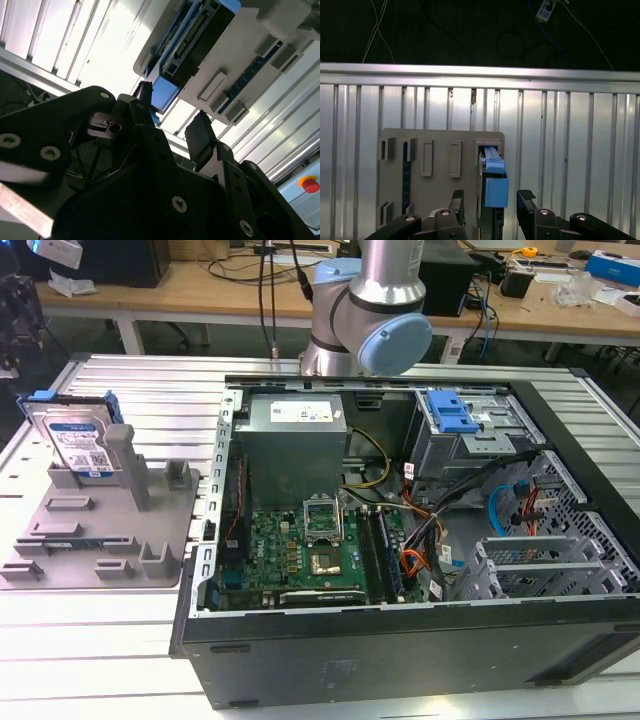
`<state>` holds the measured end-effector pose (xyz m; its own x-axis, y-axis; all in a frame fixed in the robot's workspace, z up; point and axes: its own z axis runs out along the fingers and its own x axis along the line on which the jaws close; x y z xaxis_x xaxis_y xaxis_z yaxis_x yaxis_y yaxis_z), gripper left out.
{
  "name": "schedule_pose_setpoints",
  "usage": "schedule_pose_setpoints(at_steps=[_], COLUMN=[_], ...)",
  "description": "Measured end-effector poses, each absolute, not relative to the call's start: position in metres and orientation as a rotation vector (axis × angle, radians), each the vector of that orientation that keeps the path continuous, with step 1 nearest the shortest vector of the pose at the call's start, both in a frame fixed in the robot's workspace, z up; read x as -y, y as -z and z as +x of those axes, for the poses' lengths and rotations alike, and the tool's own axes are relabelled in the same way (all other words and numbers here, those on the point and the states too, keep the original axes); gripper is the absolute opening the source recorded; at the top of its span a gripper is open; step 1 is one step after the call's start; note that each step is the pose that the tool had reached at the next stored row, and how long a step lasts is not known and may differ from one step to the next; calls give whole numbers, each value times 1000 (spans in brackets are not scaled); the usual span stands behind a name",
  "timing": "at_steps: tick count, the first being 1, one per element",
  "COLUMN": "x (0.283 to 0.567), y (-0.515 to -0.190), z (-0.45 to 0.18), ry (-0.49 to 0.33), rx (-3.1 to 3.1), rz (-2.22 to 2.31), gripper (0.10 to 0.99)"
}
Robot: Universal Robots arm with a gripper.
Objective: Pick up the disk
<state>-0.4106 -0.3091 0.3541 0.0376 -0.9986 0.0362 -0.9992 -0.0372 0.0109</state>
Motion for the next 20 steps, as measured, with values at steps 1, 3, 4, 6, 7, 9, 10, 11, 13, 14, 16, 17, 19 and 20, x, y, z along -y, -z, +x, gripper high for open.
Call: schedule_pose_setpoints(at_steps=[1, 3, 4, 6, 7, 9, 10, 11, 13, 14, 16, 17, 19, 20], x=[309, 309, 309, 309, 309, 309, 308, 307, 305, 305, 305, 305, 305, 305], y=[-354, -353, -352, -348, -346, -341, -340, -339, -336, -335, -333, -332, -330, -329], z=[-410, -408, -408, -408, -408, -408, -408, -408, -408, -408, -408, -408, -408, -408], ry=[-29, -29, -29, -29, -29, -29, -29, -29, -29, -29, -29, -29, -29, -29], rx=[2157, 2157, 2157, 2157, 2157, 2156, 2157, 2157, 2157, 2157, 2156, 2156, 2157, 2157], rz=[2239, 2239, 2239, 2239, 2239, 2239, 2239, 2239, 2239, 2239, 2239, 2239, 2239, 2238], gripper=[541, 541, 541, 541, 541, 541, 541, 541, 541, 541, 541, 541, 541, 541])
